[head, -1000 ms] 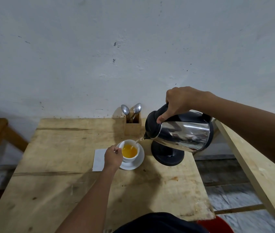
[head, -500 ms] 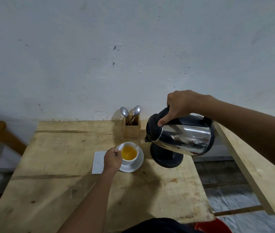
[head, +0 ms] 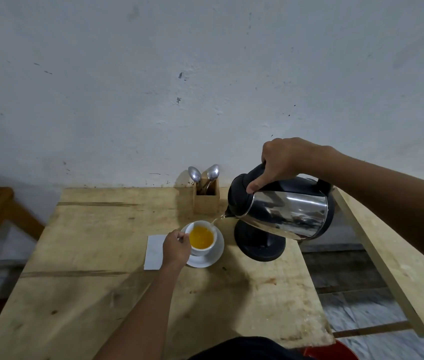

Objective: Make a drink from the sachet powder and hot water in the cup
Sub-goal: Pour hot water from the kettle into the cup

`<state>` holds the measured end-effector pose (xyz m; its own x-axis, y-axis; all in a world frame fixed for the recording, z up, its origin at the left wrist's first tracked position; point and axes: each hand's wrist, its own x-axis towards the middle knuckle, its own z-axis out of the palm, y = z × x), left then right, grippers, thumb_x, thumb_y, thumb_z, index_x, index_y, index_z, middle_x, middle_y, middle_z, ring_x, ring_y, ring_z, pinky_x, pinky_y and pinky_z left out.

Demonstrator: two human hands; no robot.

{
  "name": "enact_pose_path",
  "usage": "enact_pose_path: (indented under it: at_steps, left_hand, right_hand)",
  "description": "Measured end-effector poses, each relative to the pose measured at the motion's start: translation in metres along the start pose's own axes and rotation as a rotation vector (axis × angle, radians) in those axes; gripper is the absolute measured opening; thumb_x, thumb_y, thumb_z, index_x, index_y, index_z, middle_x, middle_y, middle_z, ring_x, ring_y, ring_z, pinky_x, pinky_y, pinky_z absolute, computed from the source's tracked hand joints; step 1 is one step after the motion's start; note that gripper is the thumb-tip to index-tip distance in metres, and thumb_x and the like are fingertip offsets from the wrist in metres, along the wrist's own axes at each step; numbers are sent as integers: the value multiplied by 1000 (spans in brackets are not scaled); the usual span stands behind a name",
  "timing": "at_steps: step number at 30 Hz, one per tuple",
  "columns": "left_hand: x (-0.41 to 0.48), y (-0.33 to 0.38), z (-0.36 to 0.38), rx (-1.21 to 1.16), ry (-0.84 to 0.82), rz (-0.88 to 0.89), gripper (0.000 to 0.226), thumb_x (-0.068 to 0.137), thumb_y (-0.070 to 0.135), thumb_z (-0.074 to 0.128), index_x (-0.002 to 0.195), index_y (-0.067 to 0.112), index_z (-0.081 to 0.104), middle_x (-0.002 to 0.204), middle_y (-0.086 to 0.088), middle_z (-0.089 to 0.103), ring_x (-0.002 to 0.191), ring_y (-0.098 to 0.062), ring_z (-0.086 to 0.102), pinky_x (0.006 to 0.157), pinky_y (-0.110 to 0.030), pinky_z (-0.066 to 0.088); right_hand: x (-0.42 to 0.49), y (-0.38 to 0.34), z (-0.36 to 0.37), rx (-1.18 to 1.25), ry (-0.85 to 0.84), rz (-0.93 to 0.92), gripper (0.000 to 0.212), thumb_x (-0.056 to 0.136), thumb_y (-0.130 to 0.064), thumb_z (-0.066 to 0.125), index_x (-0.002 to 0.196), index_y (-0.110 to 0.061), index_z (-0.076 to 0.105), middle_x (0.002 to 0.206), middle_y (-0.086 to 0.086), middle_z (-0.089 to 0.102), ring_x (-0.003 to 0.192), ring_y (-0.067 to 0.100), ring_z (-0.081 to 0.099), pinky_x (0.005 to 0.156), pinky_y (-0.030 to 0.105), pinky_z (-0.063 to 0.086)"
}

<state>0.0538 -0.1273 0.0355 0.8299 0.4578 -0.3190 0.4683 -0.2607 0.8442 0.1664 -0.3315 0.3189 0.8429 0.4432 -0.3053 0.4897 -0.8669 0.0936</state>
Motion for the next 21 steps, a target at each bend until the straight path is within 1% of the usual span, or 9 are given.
enact_pose_path:
  at_steps: [3, 6, 9, 12, 15, 16, 18, 19, 21]
  left_hand:
    - [1, 0, 0, 9, 2, 0, 13, 96, 16, 50, 88, 9, 58, 90, -8, 59, 87, -24, 58, 72, -29, 45]
    - [2, -2, 0, 2, -3, 0, 13, 95, 16, 51, 87, 9, 58, 90, -9, 60, 88, -28, 61, 72, -30, 46]
    - [4, -2, 0, -16, -17, -10, 12, 95, 17, 52, 86, 11, 58, 90, -11, 62, 88, -31, 64, 71, -32, 49]
    - [5, -4, -1, -27, -24, -22, 13, 95, 18, 52, 84, 12, 57, 90, -13, 65, 88, -34, 66, 71, -33, 48]
    - [6, -5, -1, -44, -23, -32, 19, 94, 18, 53, 76, 16, 55, 85, -14, 65, 86, -35, 65, 70, -33, 46]
    - [7, -5, -1, -45, -19, -34, 21, 94, 17, 53, 73, 17, 55, 84, -14, 65, 86, -36, 65, 69, -33, 46]
    - [7, -5, -1, -48, -14, -39, 20, 94, 18, 53, 74, 17, 55, 86, -15, 66, 85, -36, 66, 70, -34, 47]
    - [6, -4, -1, -47, -13, -42, 17, 94, 18, 54, 77, 16, 57, 87, -15, 67, 85, -35, 66, 70, -35, 48]
    - [6, -4, -1, -46, -5, -44, 16, 94, 19, 54, 79, 16, 58, 88, -14, 66, 85, -35, 66, 72, -37, 50]
  right_hand:
    - [2, 7, 2, 36, 5, 6, 76, 56, -83, 69, 62, -9, 52, 55, 1, 51, 53, 19, 45, 54, 31, 34]
    - [4, 19, 8, 101, 14, 7, 77, 55, -84, 68, 57, -10, 48, 52, 1, 42, 52, 19, 39, 53, 31, 29]
    - [4, 32, 15, 188, 19, 17, 75, 56, -80, 70, 54, -10, 45, 50, 1, 38, 52, 19, 37, 52, 31, 28]
    - [3, 44, 23, 314, 37, 34, 77, 49, -81, 70, 53, -8, 49, 49, 2, 37, 51, 18, 36, 53, 32, 28]
    - [1, 59, 37, 459, 92, 79, 78, 41, -81, 72, 51, -8, 49, 48, 1, 35, 49, 18, 35, 54, 32, 27]
    - [1, 65, 42, 509, 109, 93, 79, 39, -81, 73, 52, -5, 51, 48, 2, 37, 49, 19, 37, 54, 32, 28]
    - [-2, 76, 56, 616, 148, 114, 85, 39, -78, 76, 52, 3, 54, 47, 6, 42, 47, 19, 41, 55, 32, 31]
    - [-3, 81, 63, 661, 174, 124, 84, 40, -76, 78, 51, 4, 52, 45, 6, 41, 46, 19, 40, 55, 31, 31]
    - [-7, 88, 79, 737, 225, 135, 79, 42, -75, 80, 47, -3, 46, 44, 5, 35, 45, 19, 36, 54, 30, 28]
